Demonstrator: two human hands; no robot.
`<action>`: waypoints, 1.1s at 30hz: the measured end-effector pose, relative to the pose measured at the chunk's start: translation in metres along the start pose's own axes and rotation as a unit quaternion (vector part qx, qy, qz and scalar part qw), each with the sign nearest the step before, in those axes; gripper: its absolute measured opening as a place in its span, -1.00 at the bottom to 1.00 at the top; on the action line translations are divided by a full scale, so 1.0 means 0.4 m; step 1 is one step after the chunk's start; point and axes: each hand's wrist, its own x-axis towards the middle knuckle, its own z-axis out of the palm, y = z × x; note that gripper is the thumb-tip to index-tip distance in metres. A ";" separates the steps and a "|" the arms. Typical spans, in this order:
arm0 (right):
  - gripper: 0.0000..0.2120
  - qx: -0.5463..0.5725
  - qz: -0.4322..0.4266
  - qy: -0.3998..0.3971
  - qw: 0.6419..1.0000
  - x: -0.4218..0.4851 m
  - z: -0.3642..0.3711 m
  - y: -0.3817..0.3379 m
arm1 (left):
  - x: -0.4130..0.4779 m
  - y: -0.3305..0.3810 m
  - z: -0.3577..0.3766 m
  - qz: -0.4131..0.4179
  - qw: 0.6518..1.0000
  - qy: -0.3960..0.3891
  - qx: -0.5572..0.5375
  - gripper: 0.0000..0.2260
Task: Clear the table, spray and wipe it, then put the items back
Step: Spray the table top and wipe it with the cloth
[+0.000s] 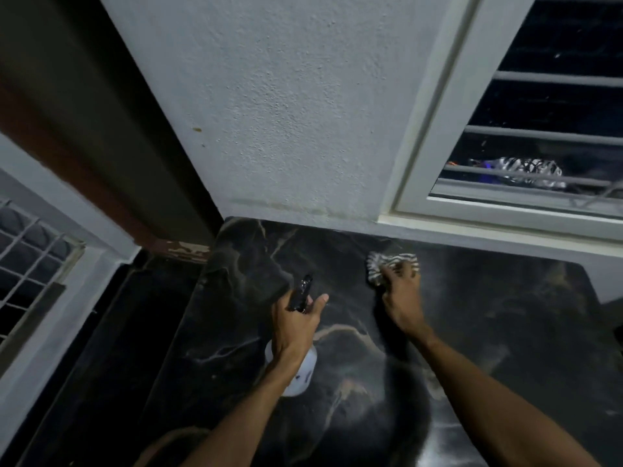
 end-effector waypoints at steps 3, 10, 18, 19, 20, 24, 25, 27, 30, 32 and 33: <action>-0.47 0.014 -0.128 -0.046 0.991 -0.056 0.007 0.021 | -0.054 0.014 0.004 0.003 1.000 0.006 0.026 -0.85; -0.42 0.069 -0.040 -0.041 0.996 -0.116 0.070 -0.119 | -0.105 -0.040 -0.101 -0.112 0.992 0.044 0.033 -0.69; -0.45 0.080 -0.037 -0.054 0.995 -0.135 0.209 -0.378 | -0.093 -0.153 -0.328 -0.112 0.987 0.100 0.058 -0.69; -0.42 0.061 -0.105 -0.091 0.988 -0.168 0.242 -0.427 | -0.089 -0.170 -0.357 -0.098 0.988 0.108 0.055 -0.75; -0.42 0.033 -0.187 -0.129 0.973 -0.192 0.268 -0.446 | -0.090 -0.175 -0.372 -0.083 0.988 0.118 0.051 -0.78; -0.53 0.025 -0.172 -0.104 0.979 -0.134 0.308 -0.542 | -0.061 -0.241 -0.489 -0.073 0.987 0.145 0.006 -0.72; -0.53 0.028 -0.118 -0.068 0.990 -0.117 0.315 -0.569 | -0.054 -0.255 -0.510 -0.071 0.987 0.141 0.005 -0.68; -0.47 0.013 -0.122 -0.061 0.991 -0.153 0.367 -0.652 | -0.043 -0.292 -0.553 -0.068 0.989 0.128 -0.003 -0.66; -0.44 -0.032 -0.270 -0.114 0.955 -0.217 0.429 -0.706 | -0.033 -0.318 -0.586 -0.057 0.991 0.117 -0.009 -0.66; -0.47 -0.029 -0.218 -0.115 0.969 -0.173 0.426 -0.719 | -0.026 -0.320 -0.598 -0.050 0.993 0.109 -0.016 -0.67; -0.46 -0.034 -0.176 -0.100 0.979 -0.157 0.431 -0.731 | -0.028 -0.330 -0.607 -0.047 0.994 0.100 -0.023 -0.67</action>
